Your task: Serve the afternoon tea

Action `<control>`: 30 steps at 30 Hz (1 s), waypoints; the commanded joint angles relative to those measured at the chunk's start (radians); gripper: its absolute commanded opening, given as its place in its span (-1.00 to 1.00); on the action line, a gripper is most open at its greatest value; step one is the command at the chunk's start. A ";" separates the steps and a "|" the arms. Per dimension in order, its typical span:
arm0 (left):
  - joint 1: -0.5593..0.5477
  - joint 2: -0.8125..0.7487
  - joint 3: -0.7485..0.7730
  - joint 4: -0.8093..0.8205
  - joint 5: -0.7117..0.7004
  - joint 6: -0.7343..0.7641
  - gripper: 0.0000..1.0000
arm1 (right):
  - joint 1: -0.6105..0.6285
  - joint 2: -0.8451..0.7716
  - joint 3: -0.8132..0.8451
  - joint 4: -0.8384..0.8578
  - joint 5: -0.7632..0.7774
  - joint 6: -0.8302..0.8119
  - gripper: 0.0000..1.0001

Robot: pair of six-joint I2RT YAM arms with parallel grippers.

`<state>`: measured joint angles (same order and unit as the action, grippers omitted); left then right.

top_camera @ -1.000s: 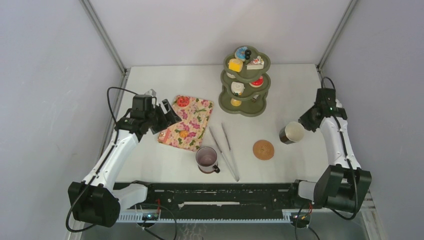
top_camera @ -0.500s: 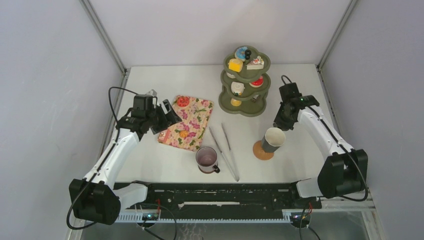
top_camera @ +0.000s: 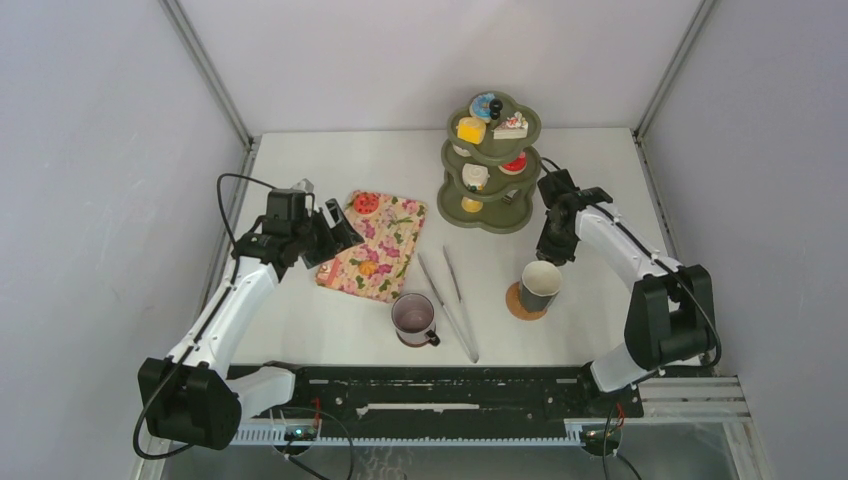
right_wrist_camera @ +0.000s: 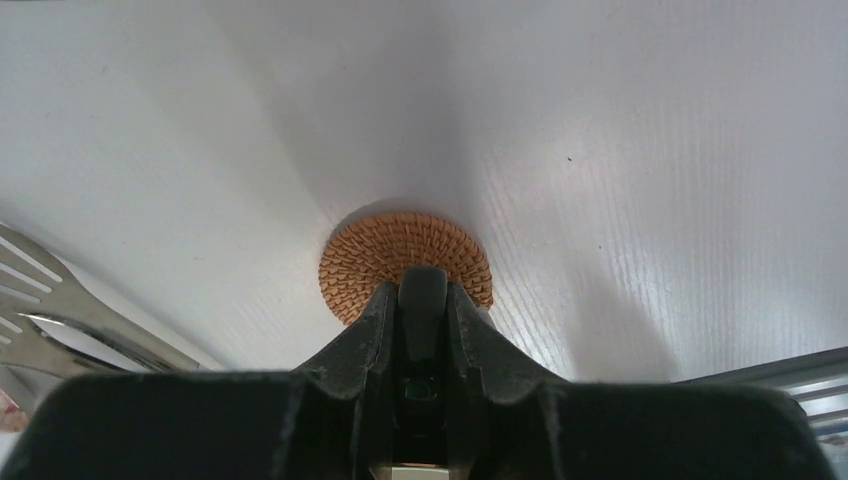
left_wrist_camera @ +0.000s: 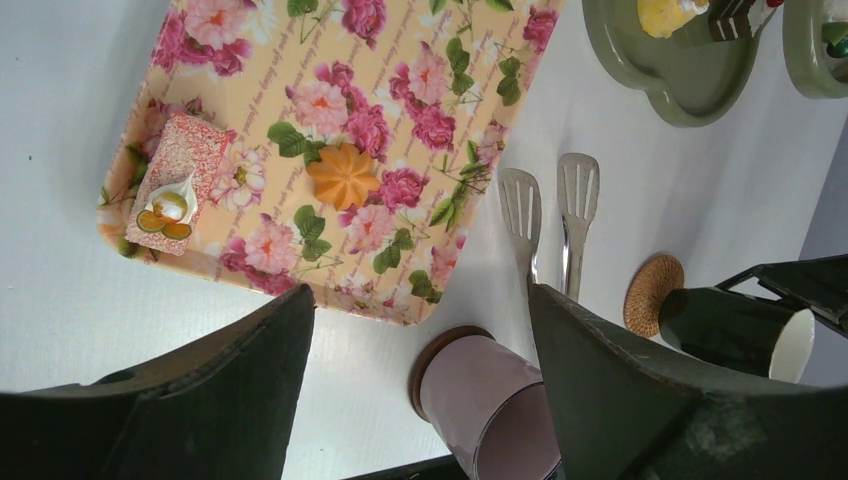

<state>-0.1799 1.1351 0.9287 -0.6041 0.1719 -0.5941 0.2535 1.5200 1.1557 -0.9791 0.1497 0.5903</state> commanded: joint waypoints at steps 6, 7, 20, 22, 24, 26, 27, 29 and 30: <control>0.011 -0.029 0.002 0.031 0.011 0.010 0.67 | 0.024 0.033 0.026 0.060 0.008 0.022 -1.00; 0.011 -0.029 0.002 0.030 0.011 0.011 0.67 | 0.026 0.040 0.027 0.059 0.006 0.022 -1.00; 0.010 -0.029 0.009 0.030 0.011 0.007 0.67 | 0.054 0.004 0.013 0.048 0.016 -0.003 0.02; 0.011 -0.030 0.012 0.030 0.010 0.008 0.67 | 0.055 -0.032 0.018 0.046 0.020 -0.008 0.18; 0.010 -0.029 0.013 0.030 0.010 0.006 0.67 | 0.054 -0.070 0.029 0.039 0.030 -0.014 0.36; 0.011 -0.031 0.017 0.029 0.008 0.007 0.67 | 0.052 -0.106 0.045 0.033 0.041 -0.022 0.44; 0.010 -0.029 0.020 0.029 0.007 0.006 0.67 | 0.049 -0.124 0.062 0.026 0.049 -0.026 0.46; 0.010 -0.031 0.028 0.027 0.003 0.011 0.67 | 0.042 -0.155 0.098 0.007 0.065 -0.035 0.49; 0.011 -0.032 0.035 0.025 0.001 0.013 0.67 | 0.042 -0.176 0.124 -0.005 0.078 -0.043 0.49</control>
<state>-0.1780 1.1313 0.9287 -0.6041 0.1707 -0.5941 0.3008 1.4292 1.1778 -0.9623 0.1764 0.5766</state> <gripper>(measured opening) 0.834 0.741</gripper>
